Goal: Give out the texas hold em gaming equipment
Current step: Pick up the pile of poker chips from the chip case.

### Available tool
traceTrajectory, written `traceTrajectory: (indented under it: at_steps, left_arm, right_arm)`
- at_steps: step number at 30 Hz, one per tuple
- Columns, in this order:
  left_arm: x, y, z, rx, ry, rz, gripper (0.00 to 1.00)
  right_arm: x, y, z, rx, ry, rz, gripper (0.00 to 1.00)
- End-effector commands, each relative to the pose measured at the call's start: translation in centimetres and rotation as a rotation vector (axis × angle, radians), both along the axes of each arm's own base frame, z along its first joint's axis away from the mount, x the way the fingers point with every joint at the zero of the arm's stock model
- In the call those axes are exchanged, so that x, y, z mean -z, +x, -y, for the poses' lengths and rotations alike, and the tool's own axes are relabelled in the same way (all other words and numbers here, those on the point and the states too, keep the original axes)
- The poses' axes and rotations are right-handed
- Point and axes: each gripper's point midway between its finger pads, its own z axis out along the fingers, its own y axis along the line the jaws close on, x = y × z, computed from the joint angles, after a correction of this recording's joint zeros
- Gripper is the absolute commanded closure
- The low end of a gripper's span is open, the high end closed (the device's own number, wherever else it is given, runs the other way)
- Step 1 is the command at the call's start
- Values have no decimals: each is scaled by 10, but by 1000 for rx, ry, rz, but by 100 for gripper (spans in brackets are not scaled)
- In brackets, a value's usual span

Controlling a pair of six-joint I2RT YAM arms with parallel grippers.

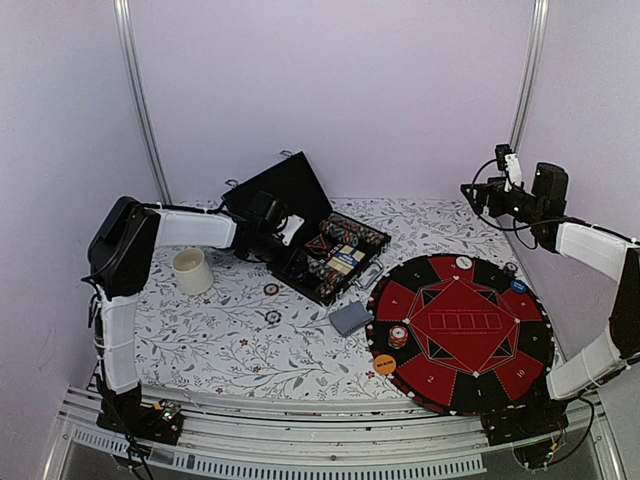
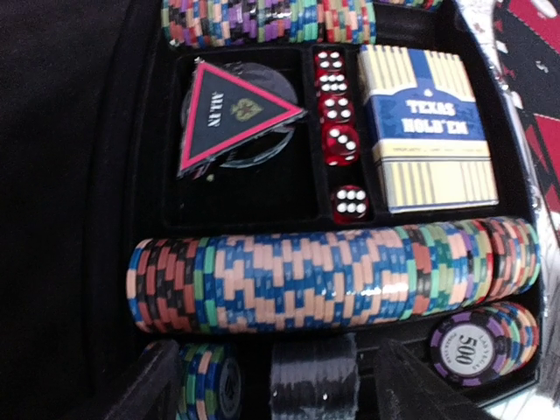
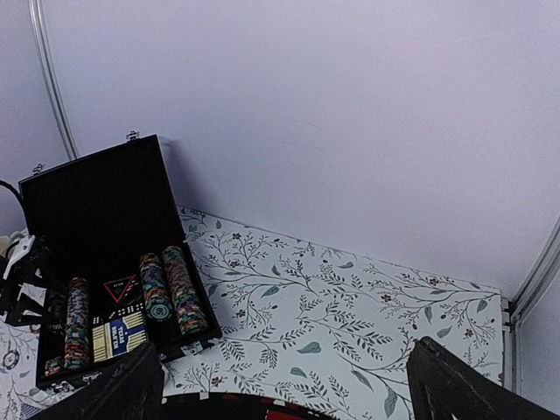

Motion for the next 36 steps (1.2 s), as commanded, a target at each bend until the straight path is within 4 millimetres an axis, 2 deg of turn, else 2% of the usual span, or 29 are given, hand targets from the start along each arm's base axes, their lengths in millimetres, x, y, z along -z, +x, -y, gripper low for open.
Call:
traceTrajectory:
  at_steps: [1,3,5,12,15,16,20,28,36]
  left_arm:
    - [28,-15,-6,22,24,-97,26]
    - [28,-17,-8,18,36,-112,28]
    - [21,-18,-8,19,33,-100,25]
    - [-39,7,-15,-14,89,54,19]
    - [-50,-2,-7,22,63,55,19]
    - [-51,-8,-2,46,51,52,22]
    - [-40,-26,7,85,12,-4,31]
    - [-11,-31,12,92,42,-110,28]
    - [11,-26,2,67,100,-140,31]
  right_arm:
    - [-19,-5,-1,0,-36,30,1]
    - [-19,-6,0,2,-46,36,1]
    - [-21,-6,-1,-6,-49,41,1]
    - [-19,-8,-9,-54,-32,26,1]
    - [-20,-10,-10,-59,-33,26,1]
    - [-20,-11,-9,-59,-35,27,1]
    - [-23,-12,-8,-51,-37,34,1]
    - [-26,-14,-9,-52,-33,36,0]
    - [-26,-16,-9,-53,-37,32,0]
